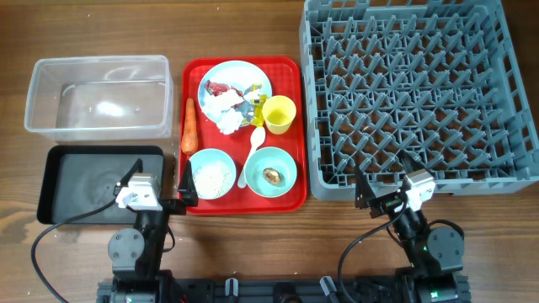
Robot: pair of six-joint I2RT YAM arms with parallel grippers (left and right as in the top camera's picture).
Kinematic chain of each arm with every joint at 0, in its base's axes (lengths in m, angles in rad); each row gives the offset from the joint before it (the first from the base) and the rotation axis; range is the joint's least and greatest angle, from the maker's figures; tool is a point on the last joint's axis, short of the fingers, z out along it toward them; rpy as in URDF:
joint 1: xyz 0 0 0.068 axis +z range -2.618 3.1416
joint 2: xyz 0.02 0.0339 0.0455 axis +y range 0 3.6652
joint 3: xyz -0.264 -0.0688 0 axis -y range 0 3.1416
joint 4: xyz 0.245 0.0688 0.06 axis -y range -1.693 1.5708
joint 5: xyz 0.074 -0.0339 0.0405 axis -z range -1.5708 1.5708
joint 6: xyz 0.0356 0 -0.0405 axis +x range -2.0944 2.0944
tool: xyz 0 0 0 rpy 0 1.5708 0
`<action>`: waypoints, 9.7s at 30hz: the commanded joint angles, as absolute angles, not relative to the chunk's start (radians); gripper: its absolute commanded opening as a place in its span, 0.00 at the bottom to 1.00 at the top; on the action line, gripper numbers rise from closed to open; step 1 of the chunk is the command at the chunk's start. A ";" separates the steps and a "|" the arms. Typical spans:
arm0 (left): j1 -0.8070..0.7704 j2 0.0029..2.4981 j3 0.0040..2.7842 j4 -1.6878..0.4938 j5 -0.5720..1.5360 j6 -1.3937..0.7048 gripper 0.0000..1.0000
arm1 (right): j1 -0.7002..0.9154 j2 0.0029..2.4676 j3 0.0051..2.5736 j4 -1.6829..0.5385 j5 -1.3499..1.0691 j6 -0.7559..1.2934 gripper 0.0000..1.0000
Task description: Sort waste into correct bins and load items into the dishwasher rack
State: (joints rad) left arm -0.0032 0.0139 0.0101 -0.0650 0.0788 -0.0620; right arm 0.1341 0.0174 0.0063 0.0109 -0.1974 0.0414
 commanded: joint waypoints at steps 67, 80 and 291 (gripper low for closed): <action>0.003 0.261 0.516 -0.321 0.224 -0.056 1.00 | 0.129 0.009 0.005 0.010 -0.133 -0.060 1.00; 0.002 1.256 1.486 -0.991 0.257 -0.060 1.00 | 0.129 0.009 0.005 0.010 -0.133 -0.060 1.00; -0.307 1.981 1.426 -0.822 0.033 -0.330 0.64 | 0.129 0.010 0.005 0.010 -0.133 -0.060 1.00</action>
